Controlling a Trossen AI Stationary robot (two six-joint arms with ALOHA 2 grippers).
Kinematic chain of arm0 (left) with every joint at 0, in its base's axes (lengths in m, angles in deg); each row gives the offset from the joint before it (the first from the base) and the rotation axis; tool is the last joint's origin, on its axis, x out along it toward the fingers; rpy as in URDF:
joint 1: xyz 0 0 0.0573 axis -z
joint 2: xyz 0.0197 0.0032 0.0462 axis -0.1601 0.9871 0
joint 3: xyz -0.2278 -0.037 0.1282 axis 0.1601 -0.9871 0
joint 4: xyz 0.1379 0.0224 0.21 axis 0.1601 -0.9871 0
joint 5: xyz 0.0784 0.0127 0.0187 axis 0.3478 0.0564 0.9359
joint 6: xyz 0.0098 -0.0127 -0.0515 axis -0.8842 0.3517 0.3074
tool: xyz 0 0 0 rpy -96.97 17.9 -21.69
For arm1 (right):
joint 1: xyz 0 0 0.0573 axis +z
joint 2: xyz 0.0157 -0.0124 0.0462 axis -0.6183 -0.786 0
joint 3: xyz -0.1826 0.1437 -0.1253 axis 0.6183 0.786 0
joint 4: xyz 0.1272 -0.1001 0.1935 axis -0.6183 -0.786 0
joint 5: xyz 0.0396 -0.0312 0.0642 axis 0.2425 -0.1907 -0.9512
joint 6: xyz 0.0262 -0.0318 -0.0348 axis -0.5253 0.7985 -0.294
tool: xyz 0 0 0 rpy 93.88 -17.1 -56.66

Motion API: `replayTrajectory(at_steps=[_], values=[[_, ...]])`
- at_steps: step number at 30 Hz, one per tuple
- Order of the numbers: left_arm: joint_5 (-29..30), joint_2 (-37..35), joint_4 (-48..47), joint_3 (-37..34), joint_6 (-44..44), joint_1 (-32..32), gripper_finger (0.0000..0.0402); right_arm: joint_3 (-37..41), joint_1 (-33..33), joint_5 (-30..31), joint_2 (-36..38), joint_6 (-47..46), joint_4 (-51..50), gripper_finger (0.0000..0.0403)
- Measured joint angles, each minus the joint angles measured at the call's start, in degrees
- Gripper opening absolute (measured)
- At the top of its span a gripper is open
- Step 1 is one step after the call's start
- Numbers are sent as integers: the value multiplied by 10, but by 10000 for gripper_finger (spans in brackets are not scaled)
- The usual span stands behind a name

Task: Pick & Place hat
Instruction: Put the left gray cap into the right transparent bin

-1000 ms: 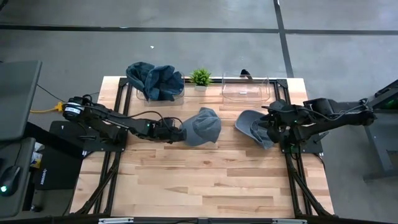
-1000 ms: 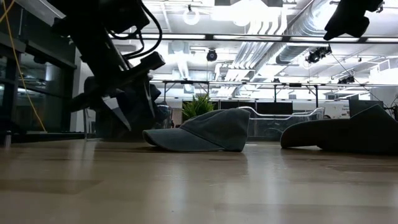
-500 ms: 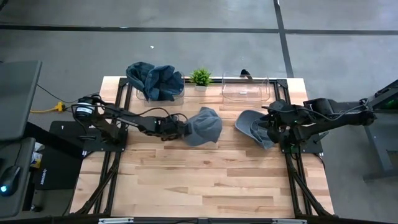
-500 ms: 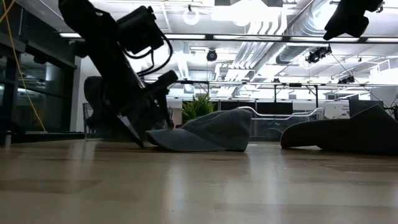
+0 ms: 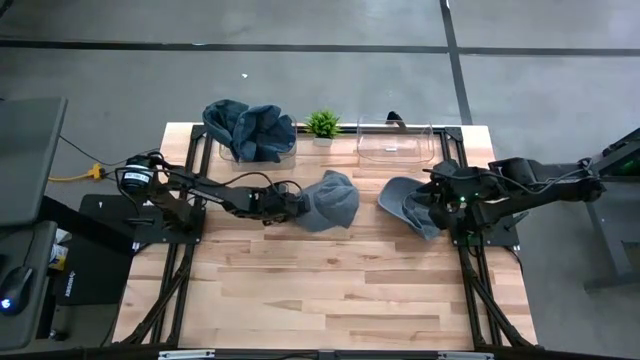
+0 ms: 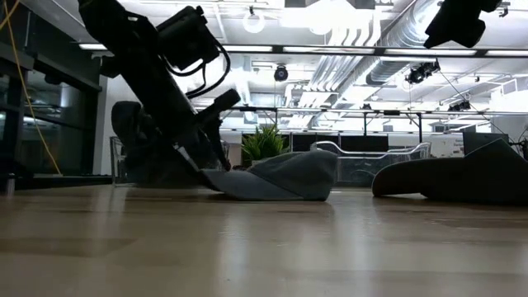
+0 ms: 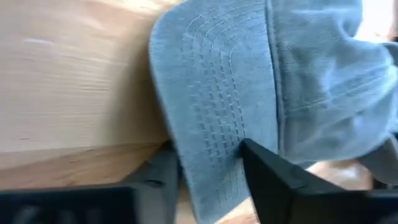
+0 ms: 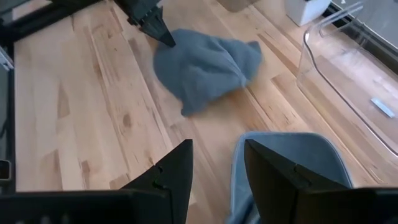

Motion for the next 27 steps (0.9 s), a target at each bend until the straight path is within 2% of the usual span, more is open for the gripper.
replayTrajectory(at_steps=[5, 6, 10, 18, 22, 27], values=[[16, -2, 23, 2, -24, 0, 28, 0, 0, 0, 0, -1, 5, 138], [22, -3, 25, 2, -28, 0, 16, 0, 0, 0, 0, -1, 5, 138], [23, -3, 27, 1, -51, 0, 11, 0, 0, 0, 0, -11, 5, 138], [-10, -7, 102, 0, -132, -1, 1, 0, 0, -4, 0, -25, 13, 138], [-25, -37, 106, 2, -174, 0, 1, 0, 0, -8, 0, -25, 31, 138], [-23, -108, 89, 0, -242, 0, 2, 0, 0, -16, 0, -25, 46, 138]])
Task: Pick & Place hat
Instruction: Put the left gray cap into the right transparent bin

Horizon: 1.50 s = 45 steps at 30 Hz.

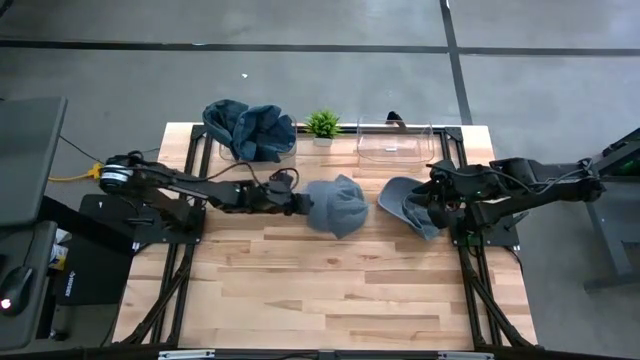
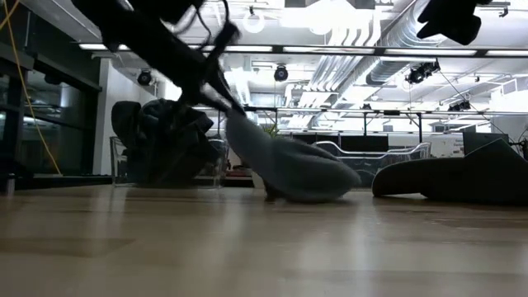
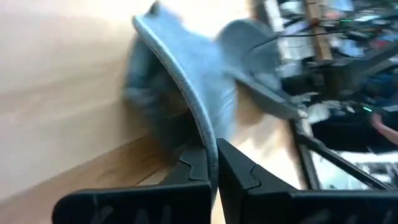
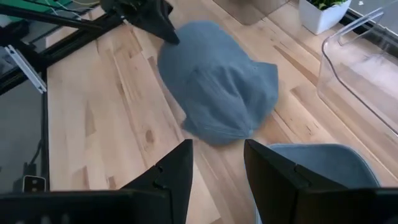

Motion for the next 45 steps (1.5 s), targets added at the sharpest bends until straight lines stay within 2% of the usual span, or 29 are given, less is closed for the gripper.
replayTrajectory(at_steps=[5, 12, 17, 24, 37, 45], values=[[-4, -73, -1, 0, -115, 0, 2, 0, 0, -20, -4, 3, 15, 138], [-63, -157, -3, 1, -313, 0, 1, 0, 0, -62, -28, 67, 77, 138], [-105, -182, -4, 1, -389, 0, 1, 0, -10, -94, -58, 124, 147, 138], [-143, -184, 16, 1, -423, 0, 0, 0, -60, -172, -103, 169, 214, 144], [-170, -184, 19, 1, -427, 0, 0, 0, -157, -275, -183, 213, 312, 233], [-192, -184, 19, 1, -432, -1, 0, 0, -206, -365, -256, 226, 388, 237]])
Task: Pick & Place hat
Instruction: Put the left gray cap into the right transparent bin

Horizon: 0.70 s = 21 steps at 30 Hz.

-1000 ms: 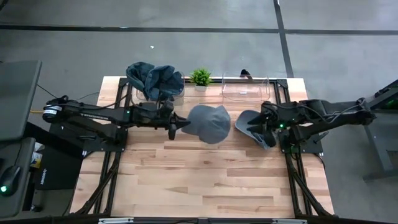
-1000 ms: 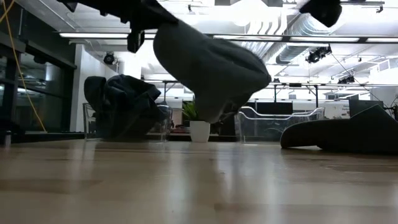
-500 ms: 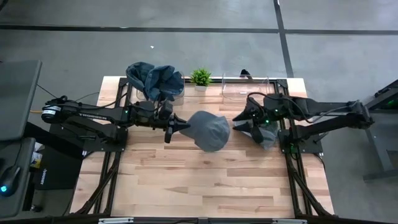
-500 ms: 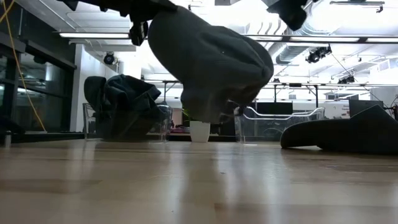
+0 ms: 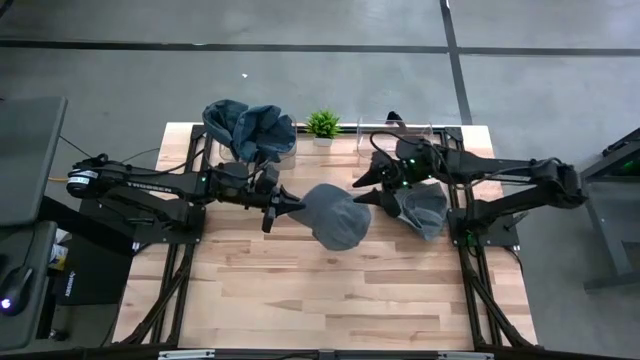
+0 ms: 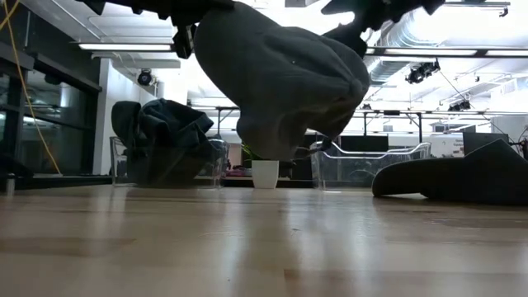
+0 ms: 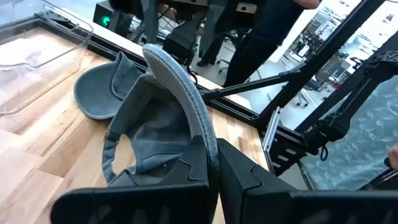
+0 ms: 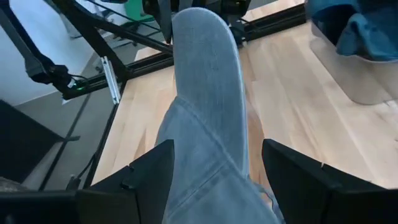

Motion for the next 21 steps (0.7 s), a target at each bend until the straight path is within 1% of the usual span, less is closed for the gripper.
replayTrajectory(at_steps=[3, 7, 15, 21], values=[[-3, 0, 0, 0, 0, 0, 0, 0, -11, -32, -16, 1, 20, 238], [-12, 0, 0, 0, -3, 0, 0, 0, -17, -69, -37, 3, 23, 238], [-20, 0, 0, 0, -4, 0, 0, 0, -18, -106, -90, 3, 55, 237], [-20, 0, 0, 0, -4, 0, 0, 0, -15, -142, -104, -9, 76, 217]])
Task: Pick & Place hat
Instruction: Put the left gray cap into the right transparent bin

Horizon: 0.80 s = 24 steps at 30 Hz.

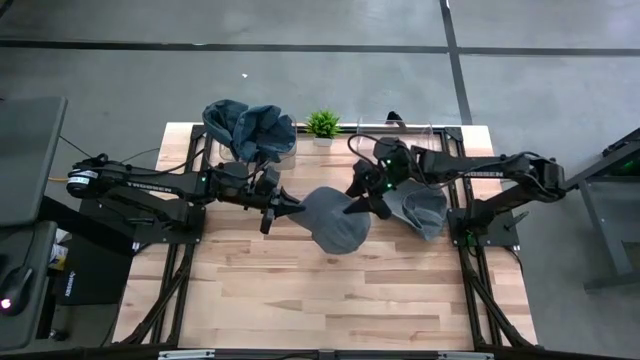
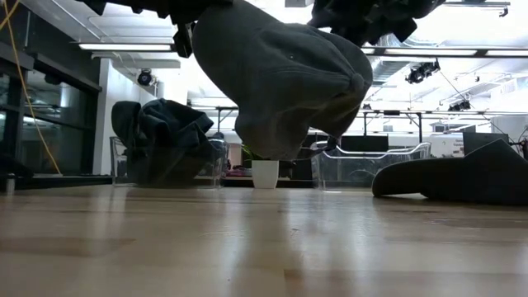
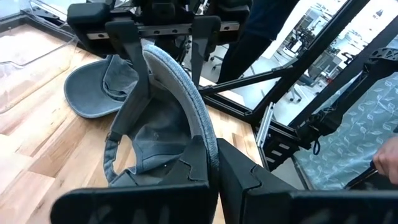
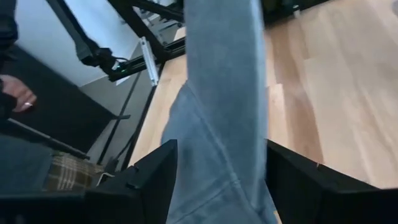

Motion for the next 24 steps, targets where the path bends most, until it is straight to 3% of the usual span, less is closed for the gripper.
replayTrajectory(at_steps=[7, 19, 24], values=[[-1, 0, 0, 0, 3, 0, 0, 0, 0, -9, 2, 16, -1, 161], [2, 0, -2, 0, 17, 0, 1, 0, 0, -15, 2, 29, -2, 21], [19, 0, -4, 0, 36, 1, 1, 0, 0, -21, 2, 36, -2, 16]])
